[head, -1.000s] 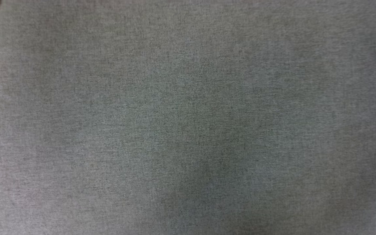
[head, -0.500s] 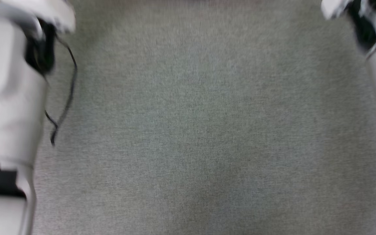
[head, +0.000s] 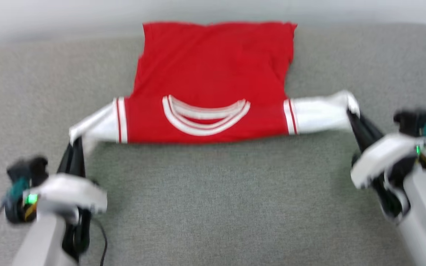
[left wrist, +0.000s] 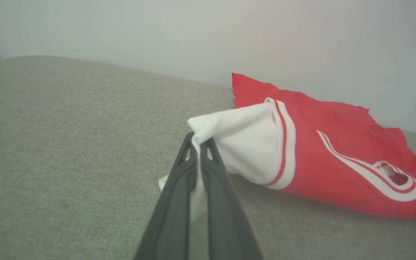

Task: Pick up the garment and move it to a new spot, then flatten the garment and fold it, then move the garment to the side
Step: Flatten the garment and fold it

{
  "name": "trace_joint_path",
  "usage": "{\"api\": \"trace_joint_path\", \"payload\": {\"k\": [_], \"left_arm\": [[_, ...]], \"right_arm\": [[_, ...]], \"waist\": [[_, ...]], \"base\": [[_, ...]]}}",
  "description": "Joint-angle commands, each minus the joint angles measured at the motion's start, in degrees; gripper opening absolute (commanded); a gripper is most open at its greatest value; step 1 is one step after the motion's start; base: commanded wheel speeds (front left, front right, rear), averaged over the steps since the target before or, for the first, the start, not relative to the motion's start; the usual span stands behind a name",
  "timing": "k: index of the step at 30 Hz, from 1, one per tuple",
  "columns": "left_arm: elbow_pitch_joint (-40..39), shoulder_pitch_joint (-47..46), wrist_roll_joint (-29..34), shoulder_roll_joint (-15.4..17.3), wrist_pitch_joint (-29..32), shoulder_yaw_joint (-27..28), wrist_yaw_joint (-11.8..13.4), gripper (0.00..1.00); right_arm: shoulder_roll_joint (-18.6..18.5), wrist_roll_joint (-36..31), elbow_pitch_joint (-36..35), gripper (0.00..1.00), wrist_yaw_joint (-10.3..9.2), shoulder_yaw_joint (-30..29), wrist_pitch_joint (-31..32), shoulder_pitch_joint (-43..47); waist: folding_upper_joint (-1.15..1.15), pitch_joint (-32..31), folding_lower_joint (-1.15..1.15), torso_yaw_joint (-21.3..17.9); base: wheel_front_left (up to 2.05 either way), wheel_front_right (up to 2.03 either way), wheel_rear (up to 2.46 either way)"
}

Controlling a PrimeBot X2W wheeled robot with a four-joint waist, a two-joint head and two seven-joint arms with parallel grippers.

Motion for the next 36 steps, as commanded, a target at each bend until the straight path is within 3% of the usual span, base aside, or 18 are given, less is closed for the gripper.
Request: {"api": "trace_joint_path", "payload": {"k": [1,10,17,19,20,22,29,36], "left_arm": [[-1.51,2.30,0.10,0.51,-0.37,0.38,0.88,0.00],[-17.98,23.12,0.01,1.72,5.44,-0.23,8.55,0.00],[-21.71,30.60,-1.05,1.60,8.20,-1.05,10.77,0.00],[-22.12,31.45,-0.85,1.46,8.52,-1.39,11.08,0.00],[-22.35,31.60,-0.80,1.39,8.64,-1.61,11.11,0.00],[-23.10,31.09,0.13,1.59,8.93,-2.86,10.79,0.00],[-25.66,28.82,2.27,2.74,8.73,-4.08,11.01,0.00],[-29.47,24.55,4.73,2.95,9.06,-5.85,10.71,0.00]], "right_arm": [[-0.51,0.04,-1.31,0.00,-0.04,-0.72,0.21,2.44],[3.47,-1.85,-15.40,0.00,-0.04,-12.34,4.70,26.51],[9.83,-6.69,-23.99,0.00,-0.04,-20.08,8.92,39.78],[11.18,-8.01,-25.58,0.12,-0.05,-21.47,9.90,42.17],[11.73,-8.66,-26.11,0.47,-0.04,-21.94,10.33,42.99],[12.97,-10.48,-28.04,1.00,-0.03,-21.74,12.17,44.23],[12.10,-10.73,-30.66,1.00,-0.03,-22.58,13.20,36.62],[5.95,-9.31,-20.57,1.00,-0.02,-23.23,16.81,19.75]], "waist": [[0.00,-3.19,0.01,0.05],[0.00,-8.92,0.01,1.18],[0.00,-11.96,0.01,2.09],[0.00,-12.50,0.01,2.34],[0.00,-12.62,0.01,2.43],[0.00,-12.80,0.01,2.75],[0.00,-11.18,0.01,3.54],[0.00,-5.69,0.01,7.70]], "base": [[0.00,0.00,0.00],[0.00,0.00,0.00],[0.00,0.00,0.00],[0.00,0.00,0.00],[0.00,0.00,0.00],[0.00,0.00,0.00],[0.00,0.00,0.00],[0.00,0.00,0.00]]}}
